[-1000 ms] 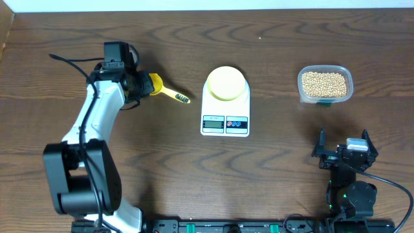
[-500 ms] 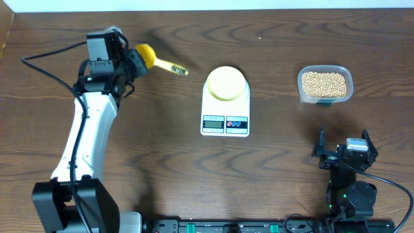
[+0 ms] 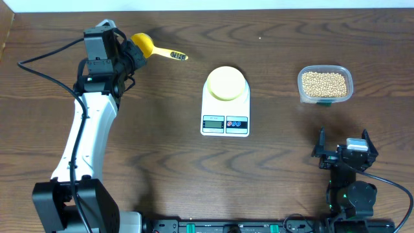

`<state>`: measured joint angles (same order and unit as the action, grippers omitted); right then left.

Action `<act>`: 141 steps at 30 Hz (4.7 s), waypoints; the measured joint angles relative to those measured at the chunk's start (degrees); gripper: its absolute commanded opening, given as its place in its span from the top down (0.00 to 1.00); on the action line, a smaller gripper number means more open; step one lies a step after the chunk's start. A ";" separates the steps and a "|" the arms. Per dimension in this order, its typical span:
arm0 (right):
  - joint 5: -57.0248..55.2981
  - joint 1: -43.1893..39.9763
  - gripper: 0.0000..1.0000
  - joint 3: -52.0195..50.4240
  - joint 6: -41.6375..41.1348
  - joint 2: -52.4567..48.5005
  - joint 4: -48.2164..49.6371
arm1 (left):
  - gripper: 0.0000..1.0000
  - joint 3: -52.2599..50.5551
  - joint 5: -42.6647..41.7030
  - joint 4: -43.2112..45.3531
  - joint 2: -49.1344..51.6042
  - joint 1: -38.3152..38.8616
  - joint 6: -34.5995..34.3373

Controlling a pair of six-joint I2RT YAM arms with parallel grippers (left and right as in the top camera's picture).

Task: Scoop item into bowl and weigh 50g on scale
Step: 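Raise the held scoop with the left gripper toward the back, then swing the right gripper up and over the soybean tub, then move the right gripper left toward the yellow scoop in the left gripper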

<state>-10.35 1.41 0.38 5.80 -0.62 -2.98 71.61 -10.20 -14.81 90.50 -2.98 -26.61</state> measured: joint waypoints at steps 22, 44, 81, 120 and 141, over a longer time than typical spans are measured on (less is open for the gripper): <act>-0.63 -0.07 0.01 0.09 -3.80 -0.02 5.79 | 0.92 0.00 0.00 -0.13 0.00 0.00 -1.73; 4.83 -3.80 0.01 27.30 -3.82 -38.73 2.54 | 0.92 0.00 0.00 -0.04 0.00 0.00 -1.88; 59.49 -6.03 0.01 82.77 -24.13 -103.41 7.78 | 0.93 0.00 0.00 0.31 0.00 0.00 -1.95; 61.92 9.92 0.01 83.21 -43.82 -118.05 33.46 | 0.92 0.00 0.00 1.79 0.00 1.29 -6.47; 61.13 10.23 0.01 83.21 -47.08 -118.05 33.46 | 0.92 0.00 -0.02 7.52 0.00 6.03 -6.67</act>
<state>50.78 11.64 83.59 -41.28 -118.67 30.48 71.61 -10.22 -7.29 90.50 3.05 -33.28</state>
